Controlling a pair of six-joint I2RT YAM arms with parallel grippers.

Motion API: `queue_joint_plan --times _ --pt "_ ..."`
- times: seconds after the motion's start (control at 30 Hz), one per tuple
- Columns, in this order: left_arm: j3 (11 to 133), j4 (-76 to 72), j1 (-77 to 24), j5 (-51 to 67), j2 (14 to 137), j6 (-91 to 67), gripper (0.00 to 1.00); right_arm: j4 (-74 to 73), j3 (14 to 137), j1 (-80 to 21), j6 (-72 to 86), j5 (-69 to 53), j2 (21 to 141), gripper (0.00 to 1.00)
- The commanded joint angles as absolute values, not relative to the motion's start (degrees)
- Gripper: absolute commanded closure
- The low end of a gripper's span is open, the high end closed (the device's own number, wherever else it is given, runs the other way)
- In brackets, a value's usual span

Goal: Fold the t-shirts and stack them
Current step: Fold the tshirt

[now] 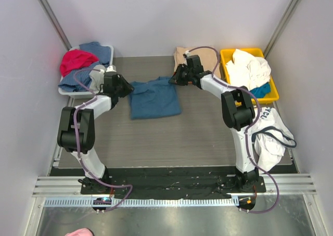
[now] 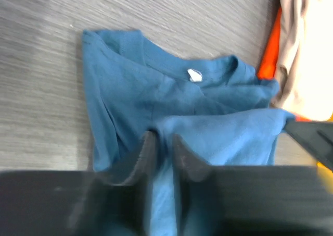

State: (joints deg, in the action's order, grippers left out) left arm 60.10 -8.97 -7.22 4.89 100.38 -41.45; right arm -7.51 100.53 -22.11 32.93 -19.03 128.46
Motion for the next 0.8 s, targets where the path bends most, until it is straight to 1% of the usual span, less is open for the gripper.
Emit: queue_joint_plan --times 0.0,0.03,0.07,0.1,0.13,0.23,0.33,0.57,0.67,0.77 --pt "63.54 -15.10 -4.58 3.35 104.83 -40.51 0.57 0.25 104.68 -19.70 33.13 -22.32 131.47 0.59" --pt "64.15 -15.81 -3.79 3.69 106.16 -41.04 0.29 5.48 104.24 -19.17 33.40 -22.93 131.66 0.55" --pt "65.73 -16.52 -1.87 7.00 107.30 -42.00 0.17 7.97 102.41 -18.55 33.66 -23.20 131.57 0.50" --pt "66.44 -18.00 -1.06 8.77 108.10 -43.75 0.01 11.13 101.52 -17.41 34.18 -23.64 130.79 0.48" --pt "66.79 -19.06 -0.53 10.27 108.71 -44.38 0.00 11.68 100.30 -16.88 34.28 -24.86 130.26 0.45" --pt "67.67 -19.16 -0.44 11.86 107.06 -43.95 0.00 11.69 96.44 -16.09 33.23 -25.49 126.13 0.40" --pt "66.01 -18.63 -1.14 12.13 103.55 -43.94 0.00 9.59 92.39 -16.00 31.56 -25.40 121.57 0.36" --pt "60.30 -15.91 -4.92 12.31 95.81 -40.79 0.00 3.18 83.86 -16.96 27.87 -26.37 112.68 0.33" --pt "59.59 -11.97 -8.08 9.77 93.08 -37.45 0.00 -1.21 81.83 -18.01 25.93 -25.32 109.96 0.32" --pt "59.68 -6.87 -12.21 5.81 90.80 -33.94 0.00 -6.48 81.74 -19.42 23.30 -23.82 108.90 0.26"
